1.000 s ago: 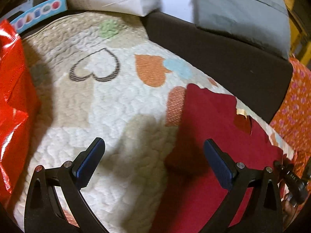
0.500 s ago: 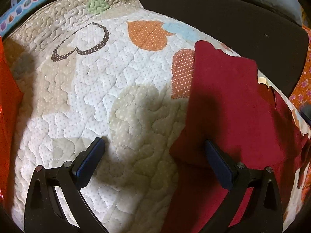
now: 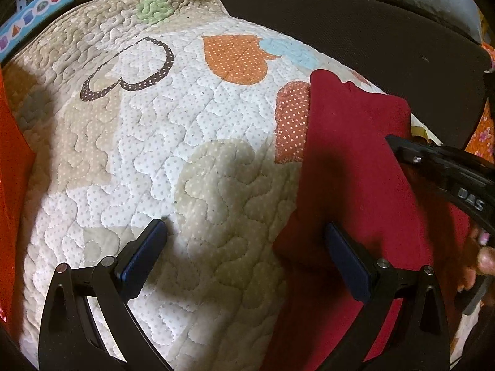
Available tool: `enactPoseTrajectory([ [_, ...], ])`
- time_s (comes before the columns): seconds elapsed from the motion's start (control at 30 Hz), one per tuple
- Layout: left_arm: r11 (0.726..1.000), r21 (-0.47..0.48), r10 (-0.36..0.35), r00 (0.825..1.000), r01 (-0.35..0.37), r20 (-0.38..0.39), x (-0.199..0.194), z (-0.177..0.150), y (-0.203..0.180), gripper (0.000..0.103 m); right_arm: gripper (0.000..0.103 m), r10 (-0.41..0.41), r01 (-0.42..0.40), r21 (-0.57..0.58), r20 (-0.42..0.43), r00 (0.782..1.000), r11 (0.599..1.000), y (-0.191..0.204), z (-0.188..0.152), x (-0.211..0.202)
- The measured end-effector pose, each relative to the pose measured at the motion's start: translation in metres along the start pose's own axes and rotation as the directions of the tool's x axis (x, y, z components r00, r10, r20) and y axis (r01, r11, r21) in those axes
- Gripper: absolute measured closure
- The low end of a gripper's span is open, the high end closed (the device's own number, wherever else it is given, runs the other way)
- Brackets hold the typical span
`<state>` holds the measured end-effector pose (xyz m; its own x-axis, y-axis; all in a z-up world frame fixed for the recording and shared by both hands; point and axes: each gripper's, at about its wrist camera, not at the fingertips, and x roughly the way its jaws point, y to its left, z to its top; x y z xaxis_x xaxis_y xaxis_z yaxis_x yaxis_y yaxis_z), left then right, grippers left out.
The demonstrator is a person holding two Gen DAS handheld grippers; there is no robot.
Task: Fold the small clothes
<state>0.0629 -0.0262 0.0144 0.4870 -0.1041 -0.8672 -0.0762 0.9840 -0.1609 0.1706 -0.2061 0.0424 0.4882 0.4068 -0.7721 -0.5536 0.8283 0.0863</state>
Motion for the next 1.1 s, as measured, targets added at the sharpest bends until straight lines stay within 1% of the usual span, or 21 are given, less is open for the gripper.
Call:
enactPoseTrajectory([
  [0.07, 1.000, 0.000, -0.001, 1.000, 0.001, 0.003, 0.001, 0.001, 0.000, 0.001, 0.103, -0.042, 0.042, -0.008, 0.009, 0.999, 0.999, 0.000, 0.002, -0.002],
  [0.13, 1.000, 0.001, 0.000, 1.000, 0.000, 0.003, 0.001, 0.000, 0.000, 0.001, 0.103, -0.150, 0.150, 0.020, 0.030, 0.988, 0.989, -0.009, 0.005, -0.005],
  [0.17, 1.000, 0.001, 0.000, 1.000, 0.000, 0.004, 0.001, 0.000, 0.000, 0.001, 0.103, -0.152, 0.151, 0.043, 0.041, 0.987, 0.988, -0.010, 0.009, -0.004],
  [0.2, 1.000, 0.001, 0.001, 1.000, -0.001, 0.004, 0.001, 0.000, 0.000, 0.001, 0.103, -0.076, 0.071, 0.076, 0.068, 0.995, 0.995, -0.014, 0.010, -0.008],
  [0.23, 1.000, 0.001, 0.001, 1.000, -0.001, 0.004, 0.001, 0.000, 0.001, 0.001, 0.103, -0.012, 0.005, 0.081, 0.089, 0.996, 0.997, -0.013, 0.011, -0.010],
  [0.27, 1.000, 0.000, -0.001, 1.000, 0.001, 0.004, 0.001, 0.000, 0.001, 0.001, 0.102, 0.024, -0.029, 0.064, 0.079, 0.997, 0.998, -0.009, 0.012, -0.008],
  [0.3, 1.000, -0.001, -0.002, 1.000, 0.002, 0.005, 0.001, 0.000, 0.001, 0.001, 0.101, 0.015, -0.017, 0.033, 0.041, 0.999, 0.999, -0.003, 0.014, -0.003],
  [0.37, 1.000, 0.001, 0.001, 1.000, -0.001, 0.010, 0.000, 0.000, 0.001, 0.001, 0.093, -0.018, 0.018, -0.022, -0.012, 1.000, 1.000, 0.006, 0.015, 0.006],
  [0.4, 1.000, 0.001, 0.001, 1.000, -0.001, 0.012, 0.000, 0.000, 0.000, 0.001, 0.092, -0.043, 0.042, -0.038, -0.031, 0.999, 0.998, 0.008, 0.015, 0.013],
  [0.47, 1.000, 0.012, 0.006, 1.000, -0.006, 0.018, -0.001, 0.000, -0.001, 0.001, 0.091, -0.036, 0.035, -0.026, -0.059, 0.998, 0.999, 0.004, 0.014, 0.024],
  [0.6, 1.000, 0.018, 0.007, 1.000, -0.007, 0.022, -0.001, 0.001, -0.003, 0.001, 0.090, 0.011, -0.011, 0.017, -0.041, 0.999, 1.000, -0.006, 0.007, 0.023],
  [0.7, 1.000, 0.013, 0.005, 1.000, -0.005, 0.017, 0.000, 0.001, -0.002, 0.001, 0.089, 0.005, -0.005, 0.007, -0.049, 0.999, 1.000, -0.004, 0.008, 0.020],
  [0.73, 1.000, 0.014, 0.004, 1.000, -0.005, 0.018, 0.000, 0.001, -0.003, 0.001, 0.083, -0.002, 0.002, -0.004, -0.046, 0.999, 1.000, -0.003, 0.010, 0.018],
  [0.77, 1.000, 0.015, 0.005, 1.000, -0.006, 0.018, 0.000, 0.001, -0.003, 0.001, 0.074, -0.013, 0.012, -0.017, -0.042, 0.999, 1.000, -0.001, 0.010, 0.017],
  [0.8, 1.000, 0.016, 0.006, 1.000, -0.006, 0.017, 0.000, 0.001, -0.003, 0.001, 0.069, -0.021, 0.020, -0.026, -0.043, 0.999, 0.999, 0.000, 0.012, 0.016],
  [0.83, 1.000, 0.015, 0.005, 1.000, -0.005, 0.017, 0.000, 0.000, -0.003, 0.001, 0.067, -0.022, 0.021, -0.034, -0.046, 0.999, 0.999, 0.001, 0.012, 0.015],
  [0.9, 1.000, 0.012, 0.003, 1.000, -0.003, 0.015, 0.000, 0.000, -0.003, 0.001, 0.067, -0.010, 0.007, -0.045, -0.057, 0.998, 0.999, 0.002, 0.012, 0.018],
  [0.97, 1.000, 0.013, 0.003, 1.000, -0.004, 0.015, 0.000, 0.000, -0.002, 0.001, 0.067, -0.014, 0.010, -0.043, -0.083, 0.996, 0.999, 0.000, 0.010, 0.024],
  [1.07, 1.000, 0.012, 0.004, 1.000, -0.004, 0.014, 0.000, 0.000, -0.002, 0.001, 0.067, 0.000, -0.002, -0.021, -0.062, 0.998, 1.000, -0.002, 0.005, 0.025],
  [1.1, 1.000, 0.013, 0.004, 1.000, -0.004, 0.014, 0.000, 0.000, -0.003, 0.001, 0.069, -0.007, 0.005, -0.022, -0.057, 0.998, 1.000, -0.001, 0.004, 0.024],
])
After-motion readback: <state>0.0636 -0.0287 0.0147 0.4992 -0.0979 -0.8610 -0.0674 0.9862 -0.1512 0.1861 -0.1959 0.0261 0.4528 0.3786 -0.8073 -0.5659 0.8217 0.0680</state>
